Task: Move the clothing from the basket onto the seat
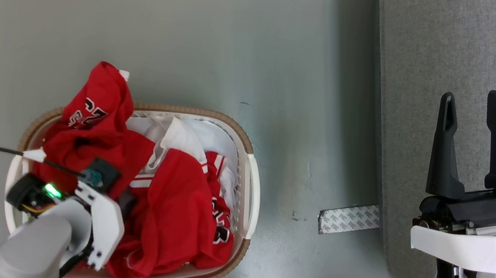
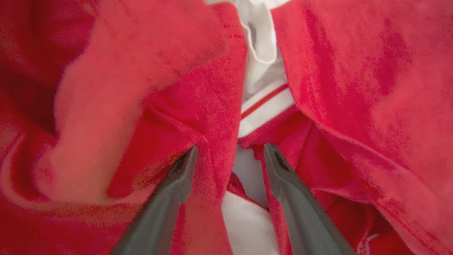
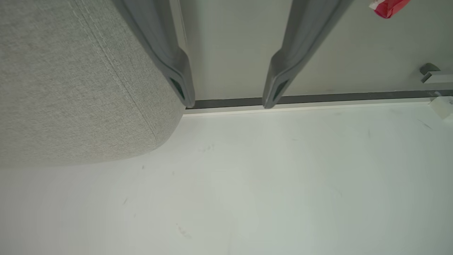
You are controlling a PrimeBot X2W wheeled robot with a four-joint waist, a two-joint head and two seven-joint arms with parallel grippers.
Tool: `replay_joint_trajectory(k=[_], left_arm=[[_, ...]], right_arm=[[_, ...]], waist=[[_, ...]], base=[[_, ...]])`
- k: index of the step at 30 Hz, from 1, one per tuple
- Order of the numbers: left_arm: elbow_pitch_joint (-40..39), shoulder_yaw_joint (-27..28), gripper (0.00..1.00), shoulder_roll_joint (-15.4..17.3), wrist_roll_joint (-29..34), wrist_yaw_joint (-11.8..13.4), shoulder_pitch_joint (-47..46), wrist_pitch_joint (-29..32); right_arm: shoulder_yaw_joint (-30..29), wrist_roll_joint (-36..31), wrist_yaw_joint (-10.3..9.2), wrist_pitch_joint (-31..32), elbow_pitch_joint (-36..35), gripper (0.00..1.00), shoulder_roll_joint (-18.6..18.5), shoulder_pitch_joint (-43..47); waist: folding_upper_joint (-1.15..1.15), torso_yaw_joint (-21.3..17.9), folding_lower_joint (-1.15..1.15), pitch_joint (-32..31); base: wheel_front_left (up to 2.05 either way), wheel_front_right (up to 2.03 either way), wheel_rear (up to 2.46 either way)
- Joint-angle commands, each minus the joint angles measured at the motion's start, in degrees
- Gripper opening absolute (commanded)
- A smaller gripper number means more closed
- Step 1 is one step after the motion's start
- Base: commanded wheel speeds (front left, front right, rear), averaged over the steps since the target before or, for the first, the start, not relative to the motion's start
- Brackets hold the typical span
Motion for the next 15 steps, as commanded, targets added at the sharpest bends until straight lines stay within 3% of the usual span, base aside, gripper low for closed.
replay_joint_trajectory(k=[1, 8, 15], left_arm=[[1.19, -1.14, 0.00, 0.55, -0.64, 0.04, -0.27, -0.35], [2.57, -5.88, 0.00, -0.55, -3.91, 0.05, -0.60, -3.01], [3.43, -8.03, 0.00, -1.97, -9.05, 0.05, 2.29, -8.11]], right_arm=[[-0.11, 0.41, -0.12, 0.00, 0.13, 1.00, -0.14, -0.71], [-0.33, -0.61, -0.12, 0.00, 0.88, 1.00, -0.14, -0.59], [-0.09, -1.96, -0.12, 0.00, 2.65, 1.00, -0.16, 0.69]], waist=[[0.00, -0.19, -0.01, 0.11], [0.00, 1.03, -0.01, -2.63], [0.00, 3.27, -0.01, -10.09]], base=[[0.00, 0.00, 0.00], [0.00, 0.00, 0.00], [0.00, 0.00, 0.00]])
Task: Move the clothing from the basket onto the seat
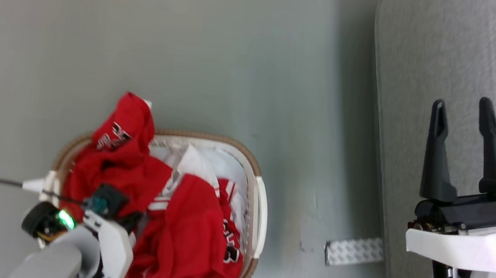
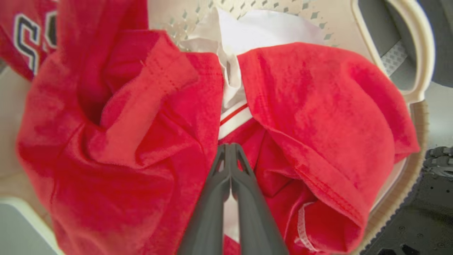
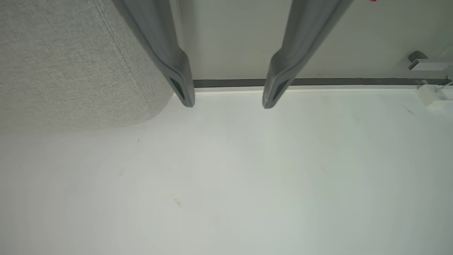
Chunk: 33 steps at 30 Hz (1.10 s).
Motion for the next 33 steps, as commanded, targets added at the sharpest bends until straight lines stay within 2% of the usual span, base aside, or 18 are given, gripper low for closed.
replay_joint_trajectory(k=[1, 8, 13, 15, 33], left_arm=[[0.37, -0.55, 0.00, -0.20, -1.57, 0.08, 1.53, -1.22], [-0.64, -1.97, 0.00, -1.55, -5.31, 0.08, 4.70, -4.56], [-5.69, 1.90, 0.00, -1.48, -6.53, 0.63, 5.85, -5.42], [-9.54, 4.57, 1.00, -0.90, -5.98, 1.51, 7.83, -5.39], [-41.17, 28.58, 1.00, 2.63, -0.35, 8.20, 26.45, -5.40]], right_arm=[[0.15, -0.27, -0.12, 0.00, 0.69, 1.00, -0.18, 0.88], [0.30, -1.23, -0.12, 0.00, 3.11, 1.00, -0.19, 3.14], [-0.20, -2.08, -0.12, 0.00, 4.76, 1.00, -0.18, 5.57], [-0.41, -2.55, -0.12, 0.00, 5.40, 1.00, -0.20, 6.59], [-0.74, -3.27, -0.12, 0.01, 8.79, 1.00, -0.19, 14.21]], waist=[[0.00, 1.59, 0.00, -4.55], [0.00, 3.17, 0.00, -12.51], [0.00, 4.69, 0.00, -18.21], [0.00, 5.42, 0.00, -20.30], [0.00, 10.35, 0.00, -32.96]], base=[[0.00, 0.00, 0.00], [0.00, 0.00, 0.00], [0.00, 0.00, 0.00], [0.00, 0.00, 0.00], [0.00, 0.00, 0.00]])
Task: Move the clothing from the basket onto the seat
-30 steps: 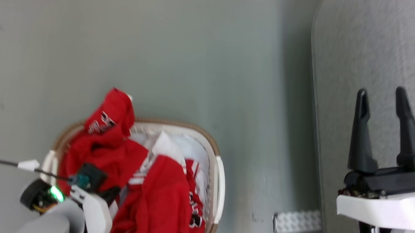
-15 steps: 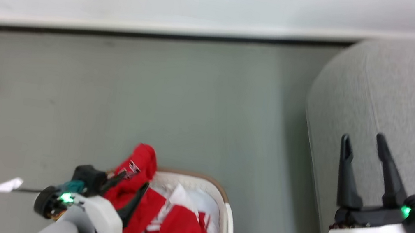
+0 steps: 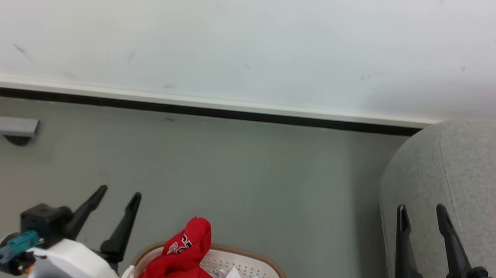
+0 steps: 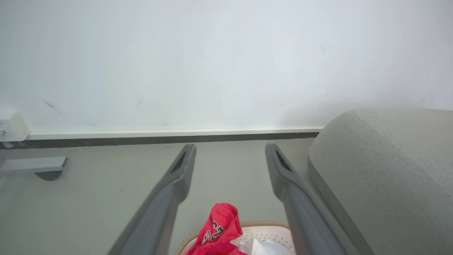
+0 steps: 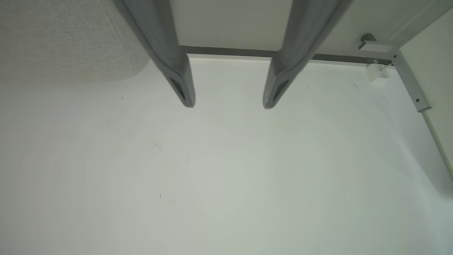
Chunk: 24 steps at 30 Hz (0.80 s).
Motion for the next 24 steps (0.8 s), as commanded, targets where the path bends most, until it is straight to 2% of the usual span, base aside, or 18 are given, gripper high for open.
replay_joint_trajectory(k=[1, 6, 11, 16, 24], left_arm=[[-3.19, 2.07, 1.00, 0.77, 1.26, 0.93, 2.64, -0.04], [-11.39, 7.60, 1.00, 1.05, 1.98, 3.08, 8.01, -0.03], [-16.19, 11.78, 1.00, 0.97, 1.67, 4.95, 11.91, -0.03], [-19.62, 14.47, 1.00, 1.13, 2.51, 5.25, 15.33, -0.03], [-20.82, 14.80, 1.00, -0.32, 3.31, 4.84, 16.96, -0.03]], right_arm=[[-0.11, 0.23, -0.12, 0.00, 0.41, 1.00, -0.20, 1.60], [-0.31, 0.26, -0.12, 0.01, 0.87, 1.00, -0.20, 3.74], [-0.26, 0.83, -0.12, 0.01, 0.75, 1.00, -0.20, 4.41], [-0.36, 0.86, -0.12, 0.01, 0.65, 1.00, -0.20, 4.44], [-0.47, 0.04, -0.12, 0.01, 0.50, 1.00, -0.21, 4.24]], waist=[[-0.01, 1.11, 0.02, -2.29], [-0.01, 1.62, 0.02, -4.72], [-0.01, 1.81, 0.02, -5.55], [-0.01, 1.90, 0.02, -5.80], [-0.01, 1.96, 0.02, -5.69]], base=[[0.00, 0.00, 0.00], [0.00, 0.00, 0.00], [0.00, 0.00, 0.00], [0.00, 0.00, 0.00], [0.00, 0.00, 0.00]])
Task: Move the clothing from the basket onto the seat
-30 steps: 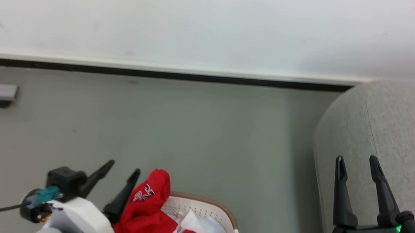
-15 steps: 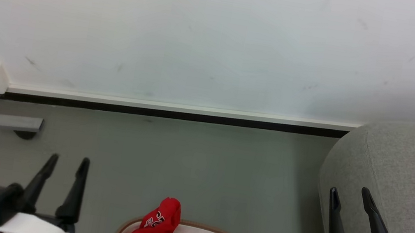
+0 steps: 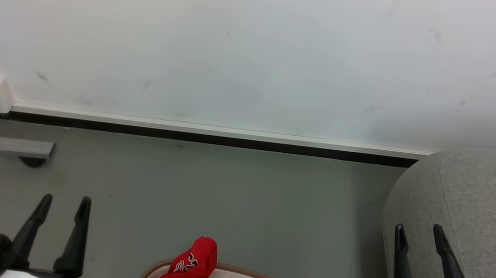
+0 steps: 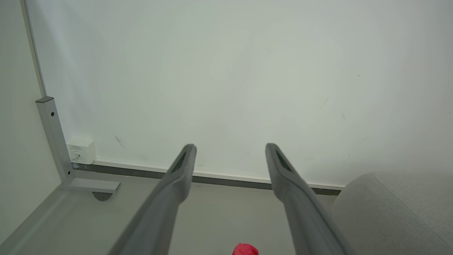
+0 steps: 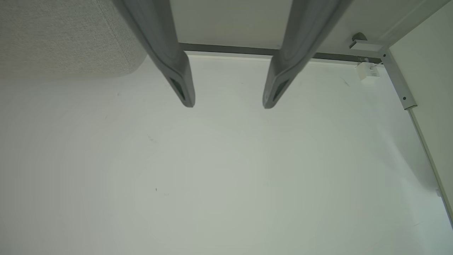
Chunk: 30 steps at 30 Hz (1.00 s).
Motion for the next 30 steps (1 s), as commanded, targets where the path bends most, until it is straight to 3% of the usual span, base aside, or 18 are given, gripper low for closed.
replay_joint_trajectory(k=[1, 9, 19, 30], left_arm=[[-0.05, 0.11, 1.00, -0.06, 0.80, -0.16, 0.66, -0.02], [0.46, 0.48, 1.00, -0.43, 1.07, -0.36, 0.01, -0.02], [3.28, -2.75, 1.00, -0.40, 2.24, -2.83, -6.90, 1.44], [16.11, -8.75, 1.00, 1.24, 4.67, -8.73, -17.58, 5.55]], right_arm=[[0.00, -0.15, -0.12, 0.01, -0.08, 1.00, -0.19, 0.25], [0.33, 0.16, -0.12, 0.01, -0.39, 1.00, -0.20, -0.65], [-0.84, -1.03, -0.12, 0.02, -2.58, 1.00, -0.19, -3.88], [-1.90, -0.28, -0.12, 0.02, -5.90, 1.00, -0.18, -8.30]], waist=[[0.00, -0.11, 0.01, 0.05], [0.00, -0.90, 0.01, 1.15], [0.00, -2.21, 0.01, 9.18], [0.00, -4.94, 0.01, 21.02]], base=[[0.00, 0.00, 0.00], [0.00, 0.00, 0.00], [0.00, 0.00, 0.00], [0.00, 0.00, 0.00]])
